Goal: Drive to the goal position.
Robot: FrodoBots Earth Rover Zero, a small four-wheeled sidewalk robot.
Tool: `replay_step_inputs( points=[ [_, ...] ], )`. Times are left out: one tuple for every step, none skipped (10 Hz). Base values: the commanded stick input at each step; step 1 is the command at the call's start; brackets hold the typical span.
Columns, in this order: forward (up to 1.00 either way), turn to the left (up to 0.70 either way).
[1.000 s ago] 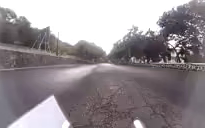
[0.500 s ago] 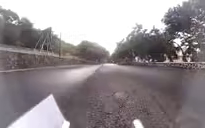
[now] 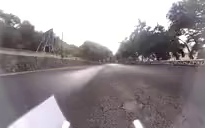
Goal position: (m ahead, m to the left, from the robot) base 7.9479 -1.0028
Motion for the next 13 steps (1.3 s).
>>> replay_step_inputs(
  points=[
    [1.00,0.00],
    [1.00,0.00],
    [1.00,0.00],
    [1.00,0.00],
    [1.00,0.00],
    [1.00,0.00],
    [1.00,0.00],
    [1.00,0.00],
    [1.00,0.00],
    [1.00,0.00],
    [1.00,0.00],
    [1.00,0.00],
    [1.00,0.00]
  ],
)
